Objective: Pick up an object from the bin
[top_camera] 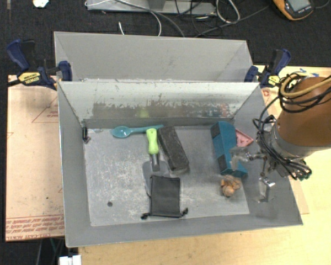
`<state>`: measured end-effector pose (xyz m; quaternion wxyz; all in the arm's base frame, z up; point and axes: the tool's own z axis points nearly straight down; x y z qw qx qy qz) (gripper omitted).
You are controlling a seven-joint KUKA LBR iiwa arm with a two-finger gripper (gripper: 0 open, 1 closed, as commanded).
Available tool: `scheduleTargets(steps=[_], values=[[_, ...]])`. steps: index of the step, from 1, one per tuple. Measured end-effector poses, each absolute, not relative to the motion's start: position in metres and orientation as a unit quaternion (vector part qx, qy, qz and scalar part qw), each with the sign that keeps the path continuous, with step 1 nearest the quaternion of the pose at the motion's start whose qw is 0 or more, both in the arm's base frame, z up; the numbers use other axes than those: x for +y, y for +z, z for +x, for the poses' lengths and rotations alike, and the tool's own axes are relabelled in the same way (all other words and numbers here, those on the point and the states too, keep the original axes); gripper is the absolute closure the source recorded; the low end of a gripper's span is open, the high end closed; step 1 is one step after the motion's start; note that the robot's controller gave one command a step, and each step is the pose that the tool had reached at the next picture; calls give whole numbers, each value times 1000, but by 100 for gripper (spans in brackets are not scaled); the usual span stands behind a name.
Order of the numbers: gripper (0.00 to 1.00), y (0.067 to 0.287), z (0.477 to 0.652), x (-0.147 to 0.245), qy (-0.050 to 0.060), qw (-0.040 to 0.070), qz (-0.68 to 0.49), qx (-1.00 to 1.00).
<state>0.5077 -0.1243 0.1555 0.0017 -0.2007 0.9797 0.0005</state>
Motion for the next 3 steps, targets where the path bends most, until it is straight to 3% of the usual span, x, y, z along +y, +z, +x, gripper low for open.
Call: scheduleTargets(steps=[1, 2, 3], values=[[0, 133, 514, -138, 0, 2, -375, 927], [0, 74, 527, -137, 7, 14, -404, 915], [100, 78, 533, -128, -6, 13, -522, 853]])
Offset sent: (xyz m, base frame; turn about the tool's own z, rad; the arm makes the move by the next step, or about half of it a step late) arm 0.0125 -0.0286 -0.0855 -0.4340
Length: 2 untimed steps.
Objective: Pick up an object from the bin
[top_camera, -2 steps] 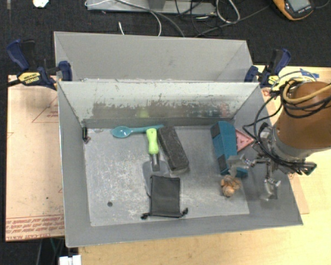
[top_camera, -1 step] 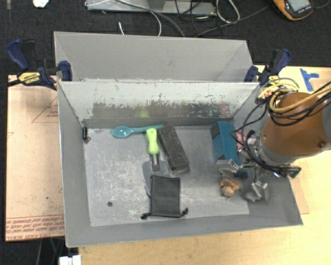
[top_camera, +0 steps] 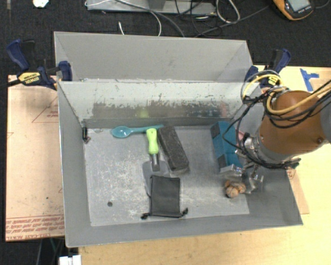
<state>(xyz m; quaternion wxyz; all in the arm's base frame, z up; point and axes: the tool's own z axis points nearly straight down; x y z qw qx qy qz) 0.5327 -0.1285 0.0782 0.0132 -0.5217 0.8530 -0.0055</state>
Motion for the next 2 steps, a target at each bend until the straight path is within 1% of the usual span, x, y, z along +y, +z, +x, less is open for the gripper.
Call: scheduleTargets(steps=[1, 2], values=[[100, 78, 533, -129, -6, 13, -522, 853], [100, 106, 528, -129, -2, 9, -521, 853]])
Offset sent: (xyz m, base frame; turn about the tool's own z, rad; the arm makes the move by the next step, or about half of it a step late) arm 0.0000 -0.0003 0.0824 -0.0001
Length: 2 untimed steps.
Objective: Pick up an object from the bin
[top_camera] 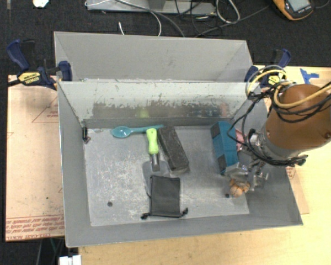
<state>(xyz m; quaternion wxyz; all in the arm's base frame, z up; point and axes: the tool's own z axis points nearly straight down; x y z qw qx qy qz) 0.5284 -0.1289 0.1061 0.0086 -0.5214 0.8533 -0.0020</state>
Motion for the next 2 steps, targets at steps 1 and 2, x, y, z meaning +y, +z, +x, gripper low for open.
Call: scheduleTargets(steps=[1, 2], values=[[100, 150, 530, -129, -3, 9, -521, 854], [100, 179, 532, -129, -5, 12, -520, 854]])
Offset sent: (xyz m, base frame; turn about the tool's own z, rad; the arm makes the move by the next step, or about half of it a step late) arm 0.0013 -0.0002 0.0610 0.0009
